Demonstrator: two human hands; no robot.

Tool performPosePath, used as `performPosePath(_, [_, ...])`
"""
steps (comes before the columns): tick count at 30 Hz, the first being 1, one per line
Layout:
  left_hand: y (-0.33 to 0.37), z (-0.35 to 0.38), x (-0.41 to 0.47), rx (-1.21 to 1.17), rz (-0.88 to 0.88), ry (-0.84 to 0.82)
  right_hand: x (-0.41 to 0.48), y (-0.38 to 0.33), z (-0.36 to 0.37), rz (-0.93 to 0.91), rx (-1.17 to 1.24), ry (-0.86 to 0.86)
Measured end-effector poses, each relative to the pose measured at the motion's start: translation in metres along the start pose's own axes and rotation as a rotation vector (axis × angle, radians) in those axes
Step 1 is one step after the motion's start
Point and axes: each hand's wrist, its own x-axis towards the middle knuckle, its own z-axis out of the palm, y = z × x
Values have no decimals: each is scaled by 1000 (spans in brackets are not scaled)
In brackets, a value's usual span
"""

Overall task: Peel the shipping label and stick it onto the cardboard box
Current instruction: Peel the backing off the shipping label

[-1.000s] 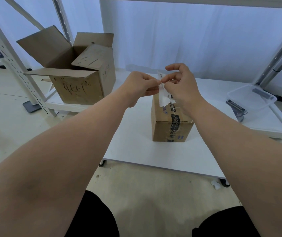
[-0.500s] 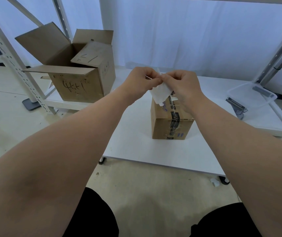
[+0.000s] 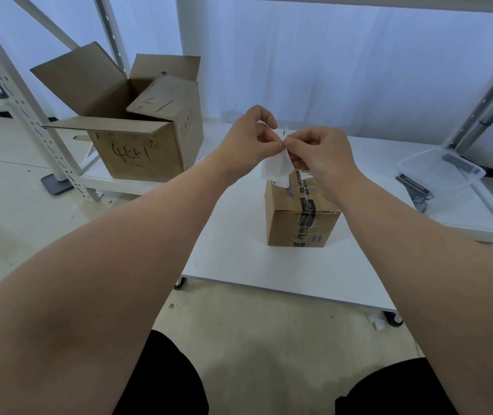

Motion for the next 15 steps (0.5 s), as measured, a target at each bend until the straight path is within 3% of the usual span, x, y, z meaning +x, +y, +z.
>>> performPosePath(9, [3, -1, 0, -5, -26, 27, 0, -1, 0, -21, -1, -10])
performPosePath(15, [7, -2, 4, -146, -89, 68, -2, -6, 6, -111, -124, 17])
